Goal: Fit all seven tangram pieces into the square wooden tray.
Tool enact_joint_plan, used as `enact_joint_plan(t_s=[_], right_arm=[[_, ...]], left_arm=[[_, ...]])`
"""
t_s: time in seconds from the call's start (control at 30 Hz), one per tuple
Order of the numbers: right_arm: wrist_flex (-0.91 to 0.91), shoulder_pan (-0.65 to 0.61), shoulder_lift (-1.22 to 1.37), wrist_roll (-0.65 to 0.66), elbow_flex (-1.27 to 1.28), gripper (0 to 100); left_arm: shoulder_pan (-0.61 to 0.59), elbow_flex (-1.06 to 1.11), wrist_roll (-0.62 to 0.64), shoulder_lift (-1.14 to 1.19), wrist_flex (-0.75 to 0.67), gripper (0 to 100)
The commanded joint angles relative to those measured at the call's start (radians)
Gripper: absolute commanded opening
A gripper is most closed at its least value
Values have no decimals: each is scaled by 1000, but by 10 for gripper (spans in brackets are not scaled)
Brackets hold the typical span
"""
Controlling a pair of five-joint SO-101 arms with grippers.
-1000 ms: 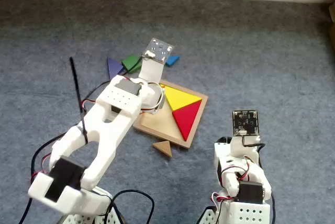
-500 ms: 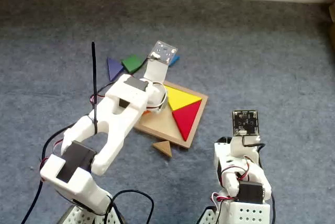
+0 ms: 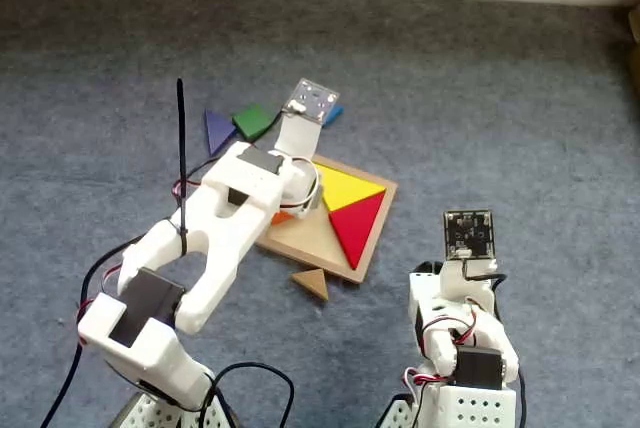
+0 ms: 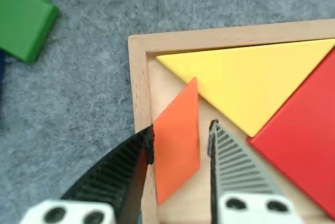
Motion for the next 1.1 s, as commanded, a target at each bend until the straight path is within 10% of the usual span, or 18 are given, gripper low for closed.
enact_joint_plan(t_s=[0.0, 1.07], right_arm=[[-19, 18, -8, -2, 142, 44], [-19, 18, -8, -2, 142, 44]], left_arm=[[15, -44, 6, -12, 5, 181], [48, -268, -37, 177, 235, 183]])
